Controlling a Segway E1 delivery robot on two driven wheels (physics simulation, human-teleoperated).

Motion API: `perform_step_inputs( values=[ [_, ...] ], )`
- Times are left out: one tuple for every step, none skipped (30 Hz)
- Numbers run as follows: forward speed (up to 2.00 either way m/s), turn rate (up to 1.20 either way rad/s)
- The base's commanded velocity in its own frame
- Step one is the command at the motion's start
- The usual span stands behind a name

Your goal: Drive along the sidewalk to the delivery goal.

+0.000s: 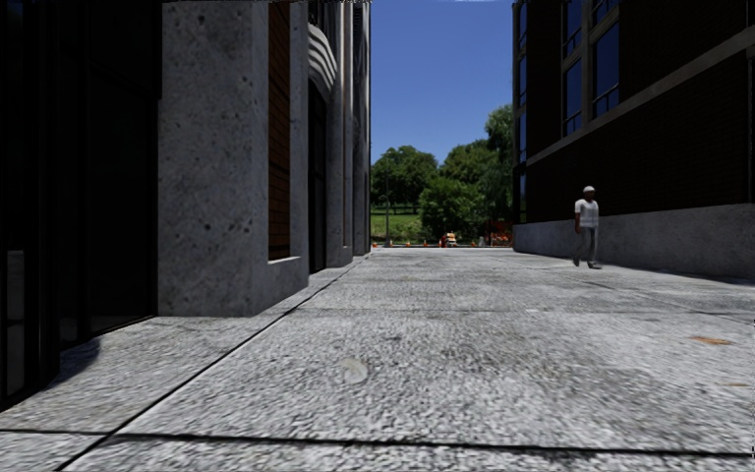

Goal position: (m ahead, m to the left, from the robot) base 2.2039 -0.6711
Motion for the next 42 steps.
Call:
perform_step_inputs(
  values=[
    [1.64,-0.35],
    [1.64,-0.34],
    [1.64,-0.34],
    [1.64,-0.34],
    [1.64,-0.34],
    [1.64,-0.34],
    [1.64,-0.34],
    [1.64,-0.34],
    [1.64,-0.31],
    [1.64,-0.31],
    [1.64,-0.24],
    [1.64,-0.16],
    [1.64,-0.12],
    [1.64,-0.11],
    [1.64,-0.09],
    [1.64,-0.09],
    [1.64,-0.01],
    [1.64,0.00],
    [1.64,0.00],
    [1.64,0.00],
    [1.64,0.00],
    [1.64,0.00],
    [1.64,0.00],
    [1.64,0.00],
    [1.64,-0.11],
    [1.64,-0.16],
    [1.64,-0.18],
    [1.64,-0.14],
    [1.64,-0.14],
    [1.64,-0.06],
    [1.64,-0.03],
    [1.64,0.00],
    [1.64,0.00],
    [1.64,0.00],
    [1.64,0.00],
    [1.64,0.00],
    [1.64,0.00],
    [1.64,0.00],
    [1.64,0.00],
    [1.64,0.00],
    [1.64,0.00],
    [1.63,-0.10]
  ],
)
